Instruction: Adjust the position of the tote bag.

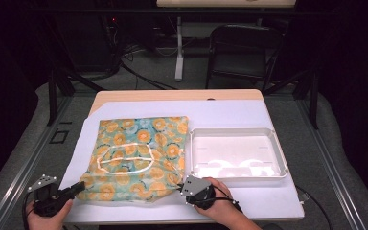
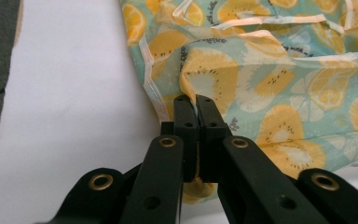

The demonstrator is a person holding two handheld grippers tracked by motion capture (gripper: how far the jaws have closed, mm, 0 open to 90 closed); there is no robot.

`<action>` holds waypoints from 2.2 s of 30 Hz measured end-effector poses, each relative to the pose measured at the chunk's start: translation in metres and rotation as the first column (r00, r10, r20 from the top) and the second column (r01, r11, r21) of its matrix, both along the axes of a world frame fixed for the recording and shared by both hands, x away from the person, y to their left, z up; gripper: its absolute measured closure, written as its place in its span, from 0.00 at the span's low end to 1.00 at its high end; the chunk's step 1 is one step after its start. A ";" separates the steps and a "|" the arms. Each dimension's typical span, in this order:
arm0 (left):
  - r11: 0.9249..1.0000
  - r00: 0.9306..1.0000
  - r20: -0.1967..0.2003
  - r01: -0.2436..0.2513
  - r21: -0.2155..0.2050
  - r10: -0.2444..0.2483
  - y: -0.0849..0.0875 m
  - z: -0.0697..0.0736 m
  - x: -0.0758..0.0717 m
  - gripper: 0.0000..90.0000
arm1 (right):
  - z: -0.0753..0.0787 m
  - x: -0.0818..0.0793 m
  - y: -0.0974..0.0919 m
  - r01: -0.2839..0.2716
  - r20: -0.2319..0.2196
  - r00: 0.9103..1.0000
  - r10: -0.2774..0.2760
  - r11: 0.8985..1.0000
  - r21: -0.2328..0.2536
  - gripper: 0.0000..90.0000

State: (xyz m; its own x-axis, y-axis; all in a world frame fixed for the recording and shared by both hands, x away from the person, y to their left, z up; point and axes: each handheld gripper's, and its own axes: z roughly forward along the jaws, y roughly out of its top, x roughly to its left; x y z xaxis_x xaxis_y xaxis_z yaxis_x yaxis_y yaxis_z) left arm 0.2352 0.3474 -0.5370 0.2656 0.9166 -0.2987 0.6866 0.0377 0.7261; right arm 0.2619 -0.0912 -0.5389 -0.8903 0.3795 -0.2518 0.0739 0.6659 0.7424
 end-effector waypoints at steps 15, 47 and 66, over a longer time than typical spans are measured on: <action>1.000 0.995 0.097 -0.006 0.016 0.004 -0.003 0.014 -0.006 0.99 | 0.008 -0.002 -0.004 0.008 0.018 1.000 -0.009 0.999 0.035 1.00; 1.000 0.972 0.235 -0.004 0.022 -0.001 -0.011 0.049 0.001 1.00 | 0.041 0.012 0.003 0.002 0.026 1.000 -0.004 0.997 0.076 1.00; 0.999 0.951 0.307 0.024 0.034 -0.033 -0.020 0.086 0.020 1.00 | 0.070 0.035 0.016 0.002 0.043 0.999 -0.010 0.984 0.178 1.00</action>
